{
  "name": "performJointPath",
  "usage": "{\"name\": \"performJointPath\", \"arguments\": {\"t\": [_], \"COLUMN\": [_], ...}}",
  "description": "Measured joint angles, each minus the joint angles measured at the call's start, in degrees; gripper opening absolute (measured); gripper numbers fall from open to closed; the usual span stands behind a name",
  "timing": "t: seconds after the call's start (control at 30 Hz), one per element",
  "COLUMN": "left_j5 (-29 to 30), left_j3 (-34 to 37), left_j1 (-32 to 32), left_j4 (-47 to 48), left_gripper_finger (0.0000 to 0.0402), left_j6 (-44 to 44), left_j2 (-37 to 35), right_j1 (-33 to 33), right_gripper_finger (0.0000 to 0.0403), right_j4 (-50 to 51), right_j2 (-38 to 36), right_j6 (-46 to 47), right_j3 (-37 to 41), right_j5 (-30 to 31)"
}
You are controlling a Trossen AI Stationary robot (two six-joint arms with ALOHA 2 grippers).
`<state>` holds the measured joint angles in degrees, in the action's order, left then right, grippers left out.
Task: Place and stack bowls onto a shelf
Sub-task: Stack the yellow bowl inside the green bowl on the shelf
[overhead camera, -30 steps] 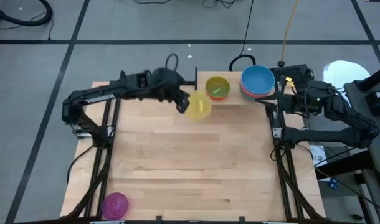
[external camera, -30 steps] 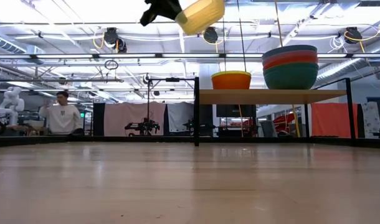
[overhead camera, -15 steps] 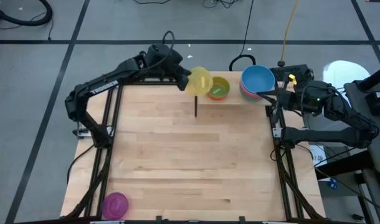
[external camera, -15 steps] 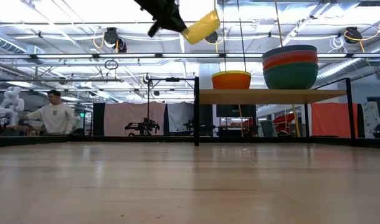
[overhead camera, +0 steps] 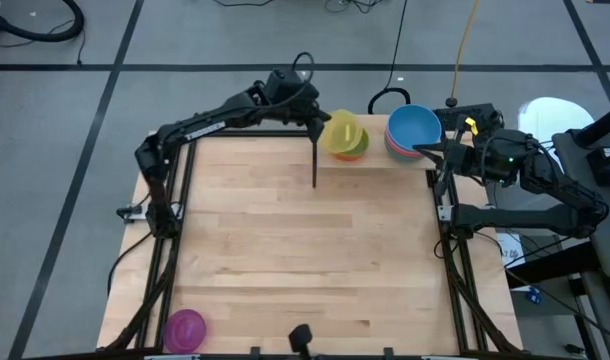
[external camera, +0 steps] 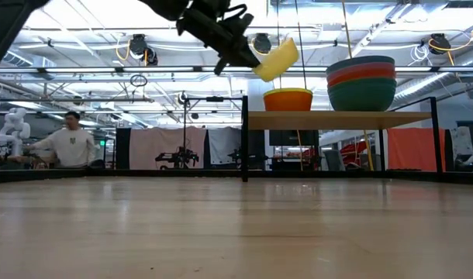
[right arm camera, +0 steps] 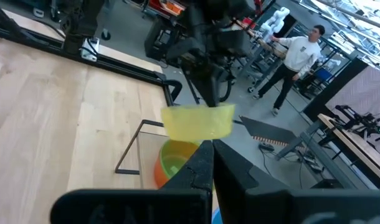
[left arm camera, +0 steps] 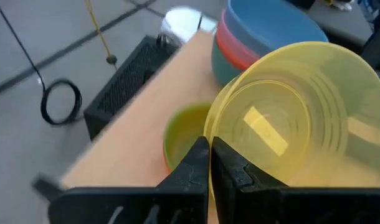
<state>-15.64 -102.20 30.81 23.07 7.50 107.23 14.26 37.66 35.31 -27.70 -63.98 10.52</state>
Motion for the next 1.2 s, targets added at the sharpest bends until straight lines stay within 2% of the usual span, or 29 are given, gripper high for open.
{"name": "performJointPath", "arguments": {"t": [0.17, 0.3, 0.4, 0.5, 0.87, 1.0, 1.2], "left_j5": [0.04, 0.13, 1.62, 3.61, 3.73, 3.72, 3.77], "left_j3": [-10.51, -19.67, -23.00, -23.04, -23.01, -23.01, -23.01], "left_j1": [0.15, 0.15, 0.11, 0.13, 0.13, -0.08, -0.64], "left_j4": [5.07, 14.41, 20.68, 22.31, 26.14, 28.26, 26.22], "left_gripper_finger": [0.0001, 0.0001, 0.0001, 0.0001, 0.0003, 0.0016, 0.0040], "left_j6": [-4.15, -7.27, -8.90, -9.01, -10.78, -11.50, -10.37], "left_j2": [6.16, 11.26, 13.59, 14.32, 14.32, 14.74, 14.74], "right_j1": [0.00, 0.00, 0.00, 0.00, 0.00, 0.00, 0.00], "right_gripper_finger": [0.0000, 0.0000, 0.0000, 0.0000, 0.0000, 0.0000, 0.0000], "right_j4": [-0.43, -1.54, -2.36, -2.76, -3.31, -3.47, -3.45], "right_j2": [0.00, 0.00, 0.02, 0.00, 0.02, 0.01, 0.02], "right_j6": [0.00, 0.00, 0.00, 0.00, 0.00, 0.00, 0.44], "right_j3": [0.00, 0.00, 0.00, 0.00, 0.00, 0.00, 0.00], "right_j5": [0.17, 0.18, 0.20, 0.20, 0.20, 0.20, 0.20]}}
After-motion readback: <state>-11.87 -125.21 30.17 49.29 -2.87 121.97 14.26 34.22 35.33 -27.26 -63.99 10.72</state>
